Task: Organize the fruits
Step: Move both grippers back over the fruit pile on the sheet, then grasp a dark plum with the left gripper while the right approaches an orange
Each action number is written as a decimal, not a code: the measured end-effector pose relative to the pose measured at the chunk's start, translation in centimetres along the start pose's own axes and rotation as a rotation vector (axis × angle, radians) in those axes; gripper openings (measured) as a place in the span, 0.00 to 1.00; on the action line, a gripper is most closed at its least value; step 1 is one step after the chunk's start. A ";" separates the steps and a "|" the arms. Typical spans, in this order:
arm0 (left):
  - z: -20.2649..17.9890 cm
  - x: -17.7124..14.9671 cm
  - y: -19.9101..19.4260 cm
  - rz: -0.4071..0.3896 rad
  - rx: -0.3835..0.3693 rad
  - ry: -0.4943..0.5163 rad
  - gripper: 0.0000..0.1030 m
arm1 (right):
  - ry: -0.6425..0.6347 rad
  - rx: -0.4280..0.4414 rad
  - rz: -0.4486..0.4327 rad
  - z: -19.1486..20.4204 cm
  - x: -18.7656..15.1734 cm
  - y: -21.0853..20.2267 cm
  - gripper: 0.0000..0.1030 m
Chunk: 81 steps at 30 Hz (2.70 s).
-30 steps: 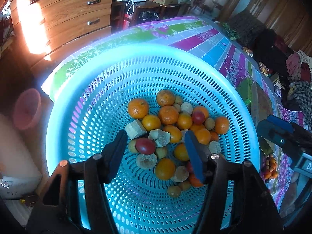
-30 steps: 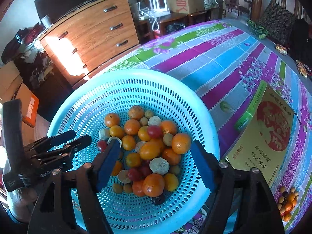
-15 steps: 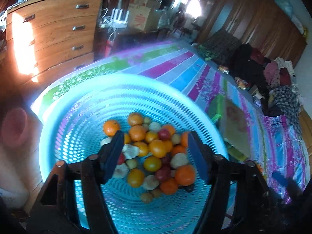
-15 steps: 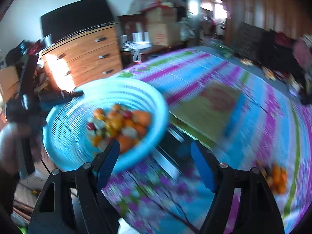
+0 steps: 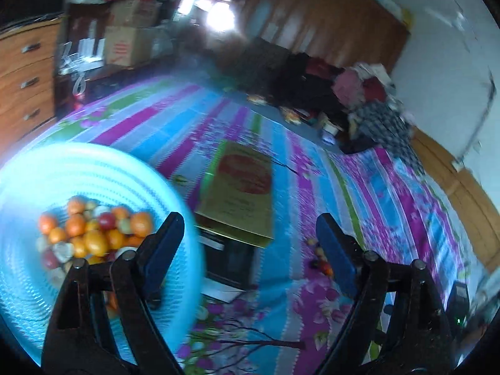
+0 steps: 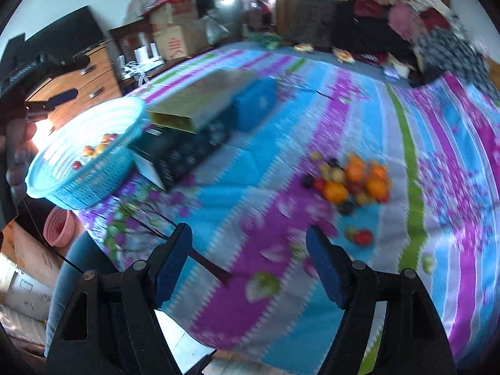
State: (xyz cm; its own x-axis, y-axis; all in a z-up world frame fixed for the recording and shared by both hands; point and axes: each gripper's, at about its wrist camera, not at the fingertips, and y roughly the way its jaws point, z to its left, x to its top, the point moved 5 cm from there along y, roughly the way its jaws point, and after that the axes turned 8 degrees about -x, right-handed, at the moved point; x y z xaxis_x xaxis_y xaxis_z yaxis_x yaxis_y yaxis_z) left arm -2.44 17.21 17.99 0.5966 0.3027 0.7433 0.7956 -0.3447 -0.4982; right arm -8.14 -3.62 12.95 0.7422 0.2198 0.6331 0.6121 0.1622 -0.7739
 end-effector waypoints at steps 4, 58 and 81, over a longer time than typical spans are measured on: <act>-4.0 -1.7 3.7 0.103 -0.057 0.091 0.84 | 0.081 -0.023 0.028 -3.4 -2.0 0.4 0.76; -9.0 -15.4 26.6 0.506 -0.196 0.379 0.26 | 0.293 -0.064 0.092 -17.5 -3.4 9.1 0.67; -9.6 -14.2 24.4 0.446 -0.201 0.313 0.25 | 0.376 -0.008 0.121 -20.7 3.0 19.1 0.56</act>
State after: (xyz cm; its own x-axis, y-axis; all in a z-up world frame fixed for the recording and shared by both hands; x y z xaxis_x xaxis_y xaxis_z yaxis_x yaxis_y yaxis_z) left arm 7.47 -4.04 -0.38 0.7855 -0.1768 0.5930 0.4210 -0.5497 -0.7215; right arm 11.42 -19.77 0.34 0.8565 -0.1311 0.4993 0.5149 0.1486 -0.8443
